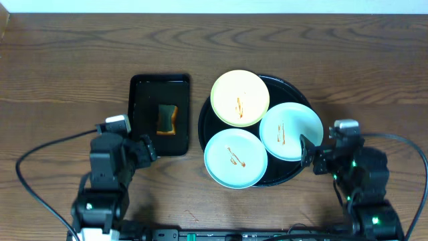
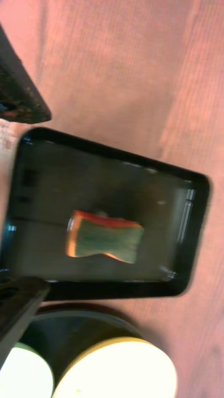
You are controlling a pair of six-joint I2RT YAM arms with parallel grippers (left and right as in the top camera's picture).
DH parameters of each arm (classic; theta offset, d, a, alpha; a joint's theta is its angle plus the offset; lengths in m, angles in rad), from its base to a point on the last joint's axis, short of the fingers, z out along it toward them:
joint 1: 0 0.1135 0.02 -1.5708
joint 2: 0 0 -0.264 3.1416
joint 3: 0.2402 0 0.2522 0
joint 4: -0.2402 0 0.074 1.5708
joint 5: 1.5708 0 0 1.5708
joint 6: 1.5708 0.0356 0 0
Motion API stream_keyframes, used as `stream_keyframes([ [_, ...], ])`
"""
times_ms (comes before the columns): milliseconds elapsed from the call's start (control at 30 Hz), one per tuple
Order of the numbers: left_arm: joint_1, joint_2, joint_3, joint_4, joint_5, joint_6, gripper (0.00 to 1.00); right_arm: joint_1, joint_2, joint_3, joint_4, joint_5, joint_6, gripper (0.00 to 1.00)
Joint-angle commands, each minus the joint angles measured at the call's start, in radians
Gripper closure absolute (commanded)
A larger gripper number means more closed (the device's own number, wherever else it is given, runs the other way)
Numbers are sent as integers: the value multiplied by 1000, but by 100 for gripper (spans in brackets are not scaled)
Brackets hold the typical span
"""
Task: Clean dirty plates on tray and stack at the side
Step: 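Lower the left gripper onto the sponge in the black tray and grasp it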
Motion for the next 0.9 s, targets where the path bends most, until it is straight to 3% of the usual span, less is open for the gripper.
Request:
stream_keyframes([
  [0, 4, 72, 103, -79, -8, 17, 21, -1, 102, 90, -58, 10, 13, 1],
  [300, 4, 208, 282, -325, -8, 17, 21, -1, 315, 312, -271, -16, -58, 1],
  [633, 4, 209, 282, -316, -8, -9, 21, -1, 316, 334, -270, -90, -55, 1],
  [867, 4, 215, 282, -182, 76, -24, 21, -1, 322, 334, -238, -49, -26, 1],
])
